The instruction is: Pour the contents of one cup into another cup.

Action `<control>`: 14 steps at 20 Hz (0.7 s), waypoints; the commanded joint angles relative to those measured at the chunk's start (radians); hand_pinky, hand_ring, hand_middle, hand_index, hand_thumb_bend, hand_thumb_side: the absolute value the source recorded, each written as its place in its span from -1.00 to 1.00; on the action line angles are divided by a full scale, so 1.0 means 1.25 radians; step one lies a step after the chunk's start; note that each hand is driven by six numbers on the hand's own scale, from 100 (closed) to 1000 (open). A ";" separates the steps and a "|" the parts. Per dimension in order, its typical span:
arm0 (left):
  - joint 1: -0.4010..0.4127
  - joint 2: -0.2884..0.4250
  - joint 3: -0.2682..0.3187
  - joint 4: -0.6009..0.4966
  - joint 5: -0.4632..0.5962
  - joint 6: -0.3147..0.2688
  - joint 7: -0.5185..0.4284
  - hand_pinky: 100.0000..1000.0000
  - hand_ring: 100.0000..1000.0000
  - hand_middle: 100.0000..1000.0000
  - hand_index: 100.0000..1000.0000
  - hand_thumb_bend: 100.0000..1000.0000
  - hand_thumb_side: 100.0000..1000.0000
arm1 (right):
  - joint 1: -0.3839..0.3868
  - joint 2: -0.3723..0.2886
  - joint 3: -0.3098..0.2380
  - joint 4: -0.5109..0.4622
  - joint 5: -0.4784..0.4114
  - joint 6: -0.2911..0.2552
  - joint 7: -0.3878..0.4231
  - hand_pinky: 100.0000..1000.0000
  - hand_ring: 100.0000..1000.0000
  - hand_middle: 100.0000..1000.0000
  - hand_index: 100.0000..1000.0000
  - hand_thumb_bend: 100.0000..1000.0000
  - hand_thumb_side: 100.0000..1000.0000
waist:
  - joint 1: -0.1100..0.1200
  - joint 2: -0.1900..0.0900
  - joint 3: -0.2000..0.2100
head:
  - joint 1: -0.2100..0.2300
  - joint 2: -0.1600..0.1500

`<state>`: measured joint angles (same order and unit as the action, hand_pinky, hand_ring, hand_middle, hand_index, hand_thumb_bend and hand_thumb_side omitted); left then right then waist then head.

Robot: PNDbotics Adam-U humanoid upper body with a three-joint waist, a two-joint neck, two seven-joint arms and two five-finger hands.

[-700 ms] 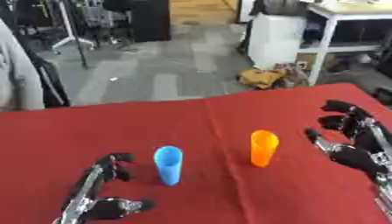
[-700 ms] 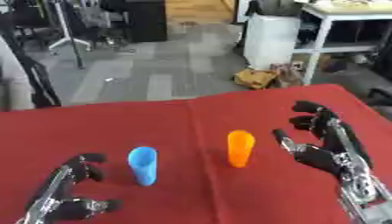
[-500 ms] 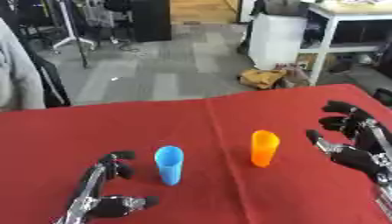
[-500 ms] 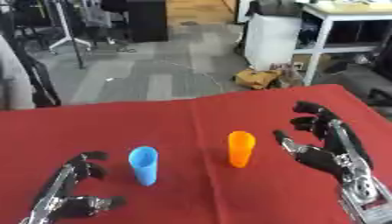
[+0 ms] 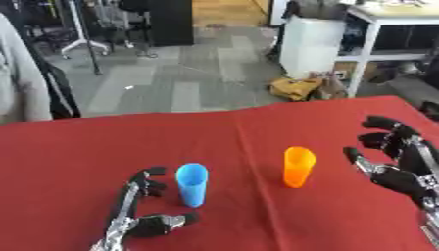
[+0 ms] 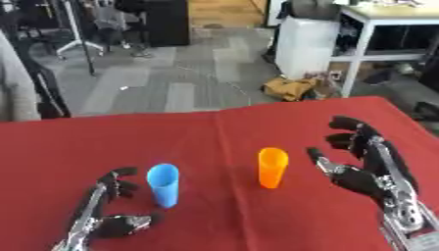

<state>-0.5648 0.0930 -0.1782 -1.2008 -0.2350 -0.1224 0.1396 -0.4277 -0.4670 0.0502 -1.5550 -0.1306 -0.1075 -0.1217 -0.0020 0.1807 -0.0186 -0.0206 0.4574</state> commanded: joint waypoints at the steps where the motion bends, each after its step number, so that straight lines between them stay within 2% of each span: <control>1: -0.026 -0.006 0.007 0.015 0.000 -0.003 0.006 0.14 0.15 0.39 0.57 0.85 -0.89 | -0.002 -0.012 -0.004 -0.019 0.000 -0.001 0.001 0.42 0.32 0.42 0.62 -0.23 -1.00 | -0.003 -0.009 -0.003 | 0.003 -0.010; 14: -0.096 -0.010 0.022 0.084 0.027 0.008 0.020 0.13 0.14 0.38 0.57 0.85 -0.88 | 0.001 -0.005 0.000 -0.028 -0.003 0.001 0.005 0.42 0.31 0.41 0.62 -0.23 -1.00 | -0.007 0.000 -0.022 | 0.010 -0.019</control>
<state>-0.6609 0.0779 -0.1552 -1.0901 -0.2057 -0.1145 0.1602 -0.4132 -0.4602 0.0529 -1.5674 -0.1311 -0.1064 -0.1171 -0.0079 0.1938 -0.0462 -0.0107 0.4454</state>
